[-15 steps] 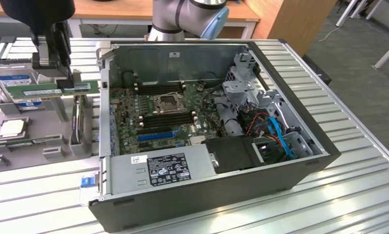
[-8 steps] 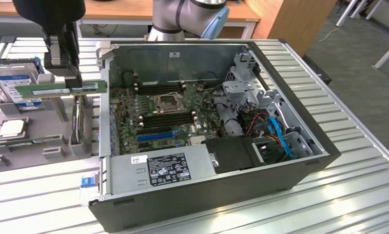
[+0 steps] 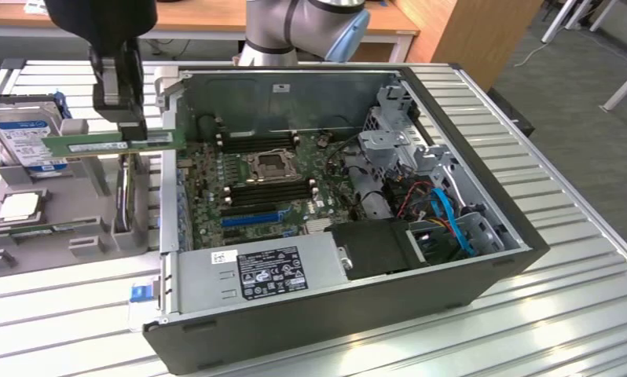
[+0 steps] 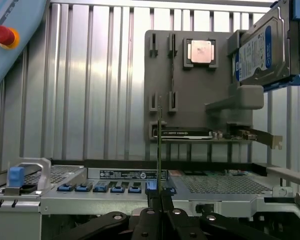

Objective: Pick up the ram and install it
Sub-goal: 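Pick up the ram and move it above insertion slot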

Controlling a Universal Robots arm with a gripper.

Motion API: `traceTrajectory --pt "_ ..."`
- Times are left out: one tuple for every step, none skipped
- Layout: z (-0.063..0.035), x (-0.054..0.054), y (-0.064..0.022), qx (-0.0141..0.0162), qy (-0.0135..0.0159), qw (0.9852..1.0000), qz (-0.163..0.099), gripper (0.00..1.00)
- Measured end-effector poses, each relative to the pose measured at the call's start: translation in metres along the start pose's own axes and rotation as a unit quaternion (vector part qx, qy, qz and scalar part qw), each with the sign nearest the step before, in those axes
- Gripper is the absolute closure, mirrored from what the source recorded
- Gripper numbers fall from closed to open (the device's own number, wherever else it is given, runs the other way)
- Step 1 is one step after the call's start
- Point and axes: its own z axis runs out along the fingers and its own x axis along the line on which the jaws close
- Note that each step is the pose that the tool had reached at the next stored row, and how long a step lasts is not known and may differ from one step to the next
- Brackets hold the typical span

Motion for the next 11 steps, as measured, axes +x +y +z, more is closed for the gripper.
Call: traceTrajectory --pt "-0.0001 0.000 -0.0018 0.0000 0.0000 1.0000 0.000 0.88" --pt "-0.0002 0.000 -0.0037 0.0000 0.0000 1.0000 0.000 0.88" --pt "-0.0003 0.000 -0.0056 0.0000 0.0000 1.0000 0.000 0.88" --pt "-0.0003 0.000 -0.0074 0.0000 0.0000 1.0000 0.000 0.88" --pt "-0.0004 0.000 -0.0092 0.0000 0.0000 1.0000 0.000 0.88" --pt "-0.0005 0.000 -0.0113 0.0000 0.0000 1.0000 0.000 0.88" --pt "-0.0006 0.000 -0.0131 0.0000 0.0000 1.0000 0.000 0.88" --pt "-0.0007 0.000 -0.0150 0.0000 0.0000 1.0000 0.000 0.88" --pt "-0.0007 0.000 -0.0168 0.0000 0.0000 1.0000 0.000 0.88" --pt "-0.0008 0.000 -0.0188 0.0000 0.0000 1.0000 0.000 0.88" --pt "-0.0009 0.000 -0.0207 0.0000 0.0000 1.0000 0.000 0.88"
